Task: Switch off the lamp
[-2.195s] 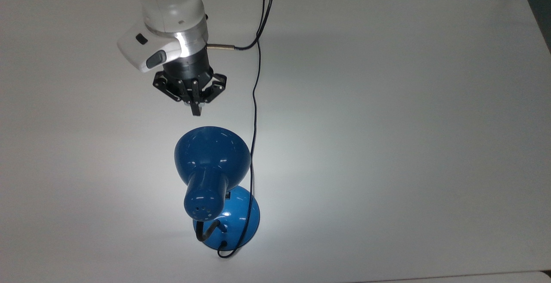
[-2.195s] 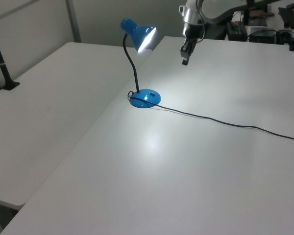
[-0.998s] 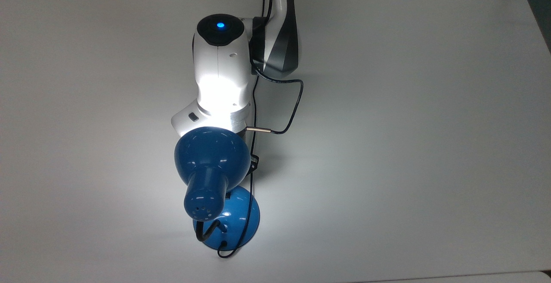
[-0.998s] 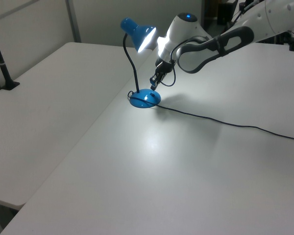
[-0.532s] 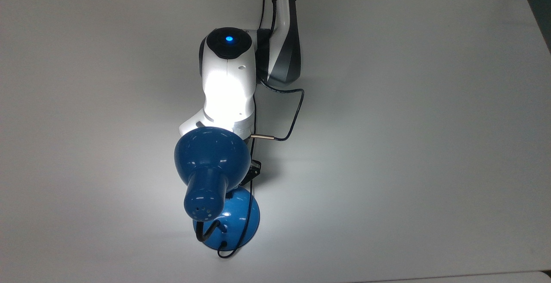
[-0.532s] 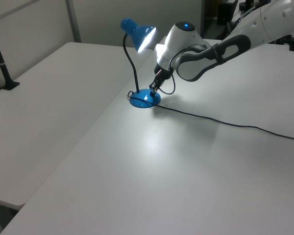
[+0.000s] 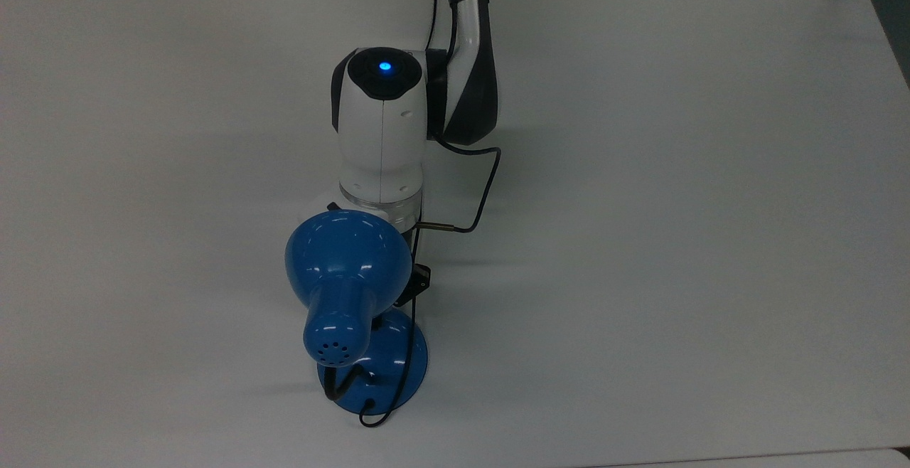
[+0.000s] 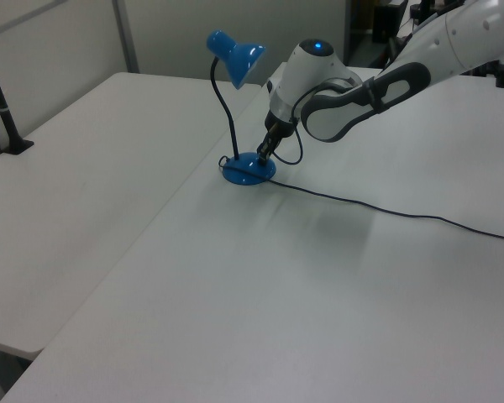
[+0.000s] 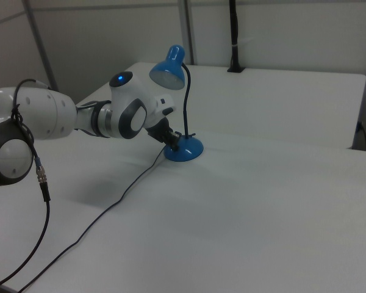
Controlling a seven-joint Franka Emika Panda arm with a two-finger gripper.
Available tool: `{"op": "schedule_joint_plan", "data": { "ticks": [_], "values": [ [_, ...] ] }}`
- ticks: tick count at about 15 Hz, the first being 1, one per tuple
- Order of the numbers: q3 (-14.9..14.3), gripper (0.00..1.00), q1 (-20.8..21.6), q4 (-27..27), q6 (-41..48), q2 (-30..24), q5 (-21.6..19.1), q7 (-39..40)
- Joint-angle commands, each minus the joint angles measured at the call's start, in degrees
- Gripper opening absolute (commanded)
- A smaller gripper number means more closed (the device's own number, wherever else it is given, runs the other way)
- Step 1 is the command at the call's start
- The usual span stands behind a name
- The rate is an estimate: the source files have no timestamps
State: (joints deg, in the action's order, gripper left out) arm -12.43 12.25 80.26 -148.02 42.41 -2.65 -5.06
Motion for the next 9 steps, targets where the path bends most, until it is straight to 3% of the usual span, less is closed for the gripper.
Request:
{"op": "schedule_joint_plan", "data": {
  "ticks": [1, 5, 9],
  "values": [
    [-0.3, 0.0, 0.4, 2.4, -0.9, 0.6, 1.0, 0.8],
    [-0.3, 0.0, 2.2, 7.0, -0.5, -0.9, 0.9, 3.2],
    [-0.1, 0.0, 2.0, 14.5, -0.2, -8.5, -0.1, 4.9]
  ]
}}
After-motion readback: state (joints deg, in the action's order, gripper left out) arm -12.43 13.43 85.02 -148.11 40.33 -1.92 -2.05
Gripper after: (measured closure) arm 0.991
